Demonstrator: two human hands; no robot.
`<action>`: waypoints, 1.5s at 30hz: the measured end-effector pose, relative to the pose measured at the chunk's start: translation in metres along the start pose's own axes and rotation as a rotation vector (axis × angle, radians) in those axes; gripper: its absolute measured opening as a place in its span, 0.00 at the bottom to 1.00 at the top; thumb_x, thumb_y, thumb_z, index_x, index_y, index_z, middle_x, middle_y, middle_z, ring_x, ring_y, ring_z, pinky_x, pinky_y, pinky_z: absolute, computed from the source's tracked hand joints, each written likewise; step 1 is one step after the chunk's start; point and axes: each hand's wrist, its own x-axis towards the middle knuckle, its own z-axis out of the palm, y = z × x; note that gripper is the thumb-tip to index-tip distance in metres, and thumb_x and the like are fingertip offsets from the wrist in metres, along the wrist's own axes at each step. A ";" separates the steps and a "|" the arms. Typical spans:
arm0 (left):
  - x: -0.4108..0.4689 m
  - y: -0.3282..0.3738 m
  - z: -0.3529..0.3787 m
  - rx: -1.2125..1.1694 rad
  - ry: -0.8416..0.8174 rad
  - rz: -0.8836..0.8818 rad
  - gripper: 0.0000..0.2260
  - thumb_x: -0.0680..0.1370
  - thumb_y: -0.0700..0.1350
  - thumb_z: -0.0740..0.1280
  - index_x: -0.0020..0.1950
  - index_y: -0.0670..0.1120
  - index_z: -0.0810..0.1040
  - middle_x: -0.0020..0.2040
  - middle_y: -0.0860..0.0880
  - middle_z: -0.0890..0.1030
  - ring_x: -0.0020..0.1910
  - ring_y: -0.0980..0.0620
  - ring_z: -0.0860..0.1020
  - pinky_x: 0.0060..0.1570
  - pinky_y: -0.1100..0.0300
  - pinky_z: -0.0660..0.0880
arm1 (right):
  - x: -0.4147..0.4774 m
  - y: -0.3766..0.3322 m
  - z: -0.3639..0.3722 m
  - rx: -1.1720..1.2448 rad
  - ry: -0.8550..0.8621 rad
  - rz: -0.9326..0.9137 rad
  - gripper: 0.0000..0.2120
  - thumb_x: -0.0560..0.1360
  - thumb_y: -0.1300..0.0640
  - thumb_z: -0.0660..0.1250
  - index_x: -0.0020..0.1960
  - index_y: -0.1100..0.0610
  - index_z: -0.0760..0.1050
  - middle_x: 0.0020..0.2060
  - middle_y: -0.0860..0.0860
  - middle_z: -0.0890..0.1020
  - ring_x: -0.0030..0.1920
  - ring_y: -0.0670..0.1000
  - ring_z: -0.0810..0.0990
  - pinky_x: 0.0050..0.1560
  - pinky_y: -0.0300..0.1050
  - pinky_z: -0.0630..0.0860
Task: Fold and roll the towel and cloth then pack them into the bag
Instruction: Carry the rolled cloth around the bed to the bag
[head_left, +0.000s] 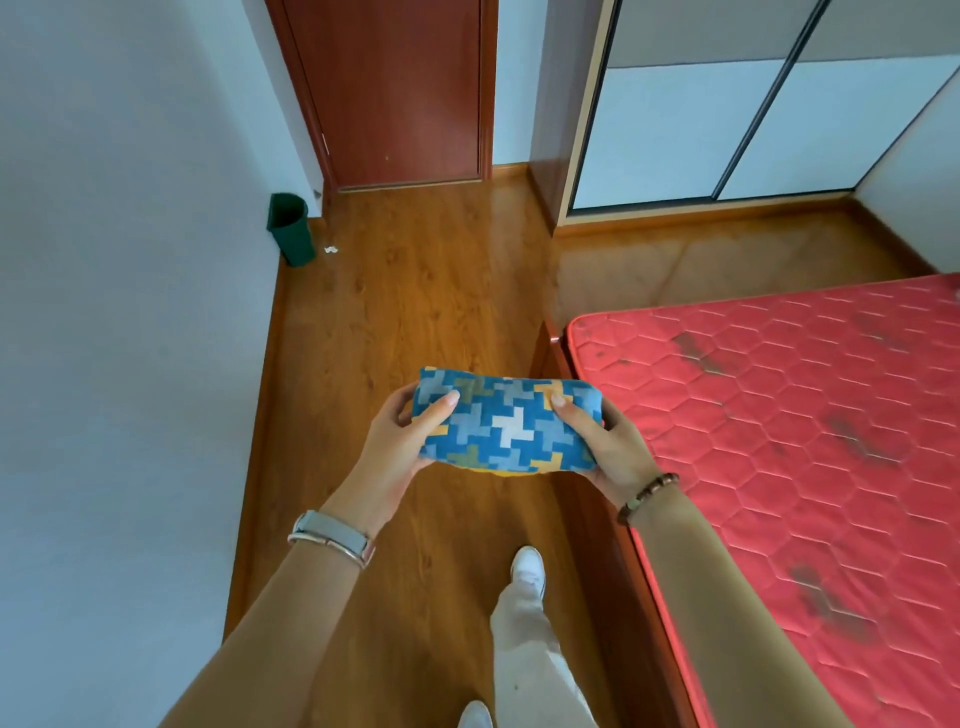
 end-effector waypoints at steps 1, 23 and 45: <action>0.012 0.004 0.003 0.008 -0.006 0.003 0.33 0.67 0.55 0.76 0.70 0.49 0.71 0.62 0.48 0.82 0.59 0.51 0.82 0.58 0.51 0.80 | 0.010 -0.006 -0.001 0.006 0.008 -0.005 0.35 0.62 0.47 0.77 0.65 0.56 0.72 0.55 0.56 0.84 0.52 0.57 0.85 0.49 0.54 0.82; 0.273 0.131 0.087 0.053 0.020 0.065 0.27 0.74 0.53 0.73 0.70 0.50 0.70 0.62 0.49 0.80 0.60 0.51 0.81 0.60 0.47 0.79 | 0.258 -0.174 -0.023 0.057 0.006 -0.029 0.27 0.65 0.52 0.75 0.62 0.57 0.74 0.53 0.55 0.85 0.48 0.53 0.86 0.38 0.45 0.83; 0.530 0.297 0.027 0.086 -0.179 0.067 0.27 0.71 0.53 0.73 0.69 0.51 0.72 0.62 0.49 0.81 0.57 0.52 0.83 0.48 0.58 0.82 | 0.491 -0.281 0.088 0.078 0.112 -0.052 0.23 0.72 0.53 0.72 0.64 0.55 0.69 0.56 0.56 0.82 0.51 0.54 0.85 0.48 0.51 0.84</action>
